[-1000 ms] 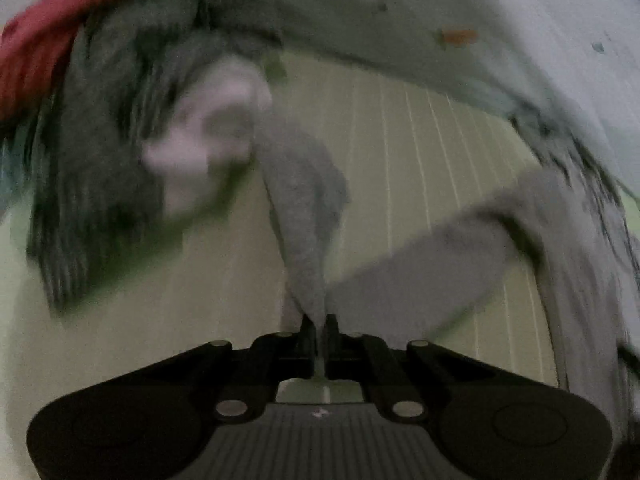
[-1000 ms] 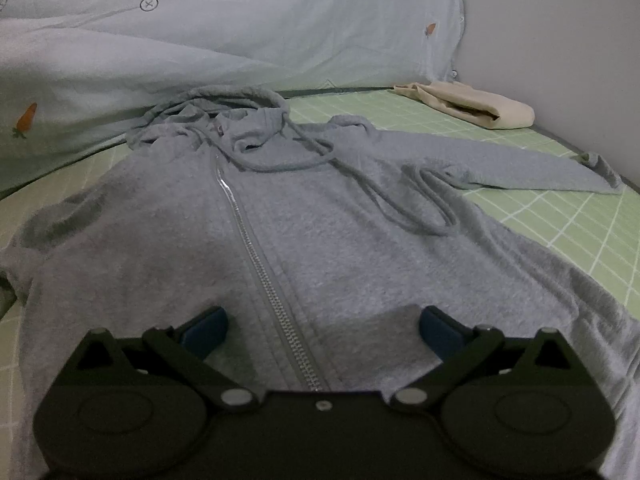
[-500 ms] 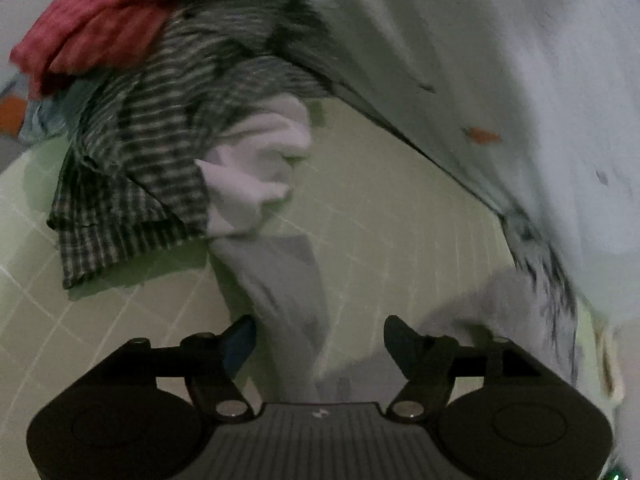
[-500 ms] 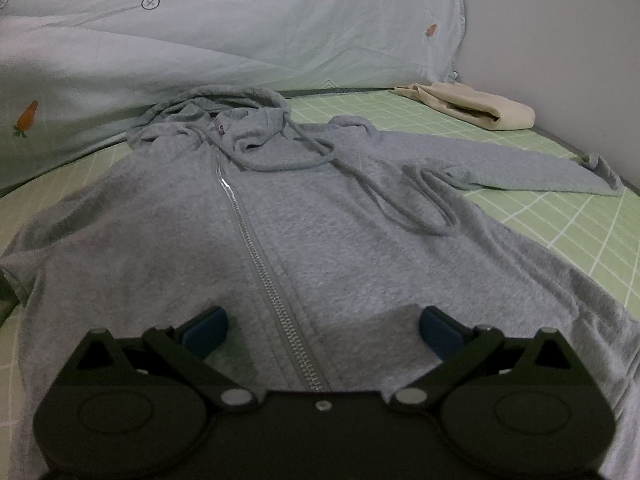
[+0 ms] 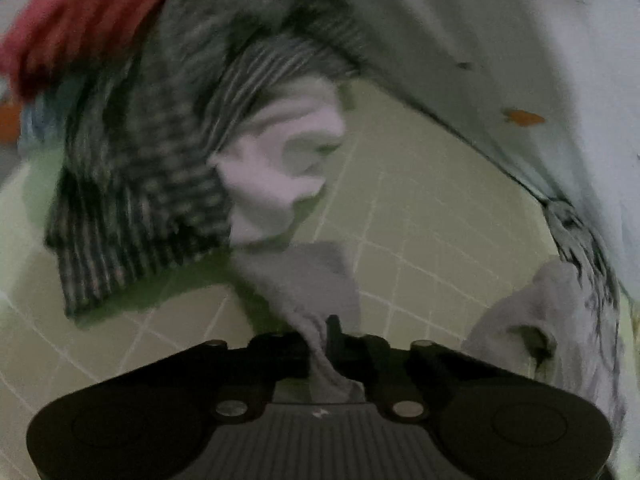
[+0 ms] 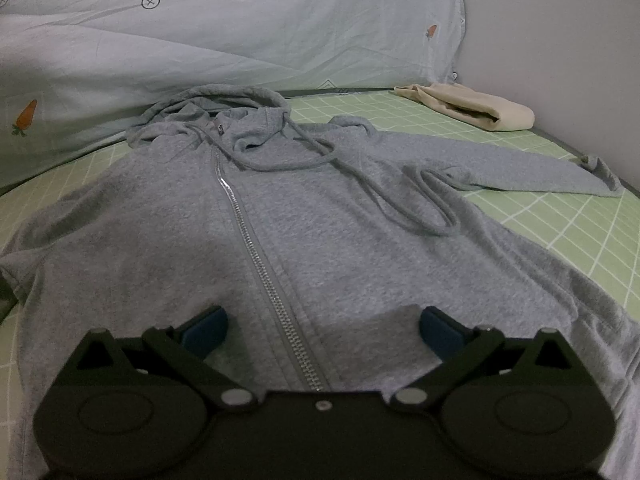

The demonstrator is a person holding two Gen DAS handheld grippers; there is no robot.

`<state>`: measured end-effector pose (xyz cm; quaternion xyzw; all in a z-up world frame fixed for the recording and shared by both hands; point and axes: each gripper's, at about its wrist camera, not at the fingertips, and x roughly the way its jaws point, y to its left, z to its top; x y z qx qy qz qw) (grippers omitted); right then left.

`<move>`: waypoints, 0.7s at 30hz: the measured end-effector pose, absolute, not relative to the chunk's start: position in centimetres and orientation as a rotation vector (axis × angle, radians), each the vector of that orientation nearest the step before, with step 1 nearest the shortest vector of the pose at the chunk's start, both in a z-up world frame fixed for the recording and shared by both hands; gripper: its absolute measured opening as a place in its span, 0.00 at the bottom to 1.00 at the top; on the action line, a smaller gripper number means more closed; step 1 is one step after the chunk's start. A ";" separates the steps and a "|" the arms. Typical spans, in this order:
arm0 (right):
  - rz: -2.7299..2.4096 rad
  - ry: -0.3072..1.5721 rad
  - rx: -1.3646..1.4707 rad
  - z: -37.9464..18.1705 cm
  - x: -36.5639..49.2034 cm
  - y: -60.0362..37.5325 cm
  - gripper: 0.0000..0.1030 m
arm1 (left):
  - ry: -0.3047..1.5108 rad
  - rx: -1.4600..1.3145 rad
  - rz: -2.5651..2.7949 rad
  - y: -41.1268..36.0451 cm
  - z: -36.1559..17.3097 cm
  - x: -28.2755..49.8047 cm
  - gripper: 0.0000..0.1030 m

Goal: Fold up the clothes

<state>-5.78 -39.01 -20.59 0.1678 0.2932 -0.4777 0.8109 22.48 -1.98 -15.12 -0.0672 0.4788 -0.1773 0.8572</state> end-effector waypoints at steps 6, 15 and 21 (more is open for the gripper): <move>-1.014 0.624 0.360 -20.6 -6.0 -39.1 1.00 | 0.774 -0.026 -0.340 -1.6 -10.9 17.6 0.06; -1.014 0.619 0.362 -20.6 -5.9 -39.0 1.00 | 0.685 -0.030 -0.196 0.9 -10.7 11.6 0.09; -1.016 0.619 0.362 -20.6 -5.9 -39.0 1.00 | 0.940 -0.133 -0.135 3.5 -15.6 9.5 0.16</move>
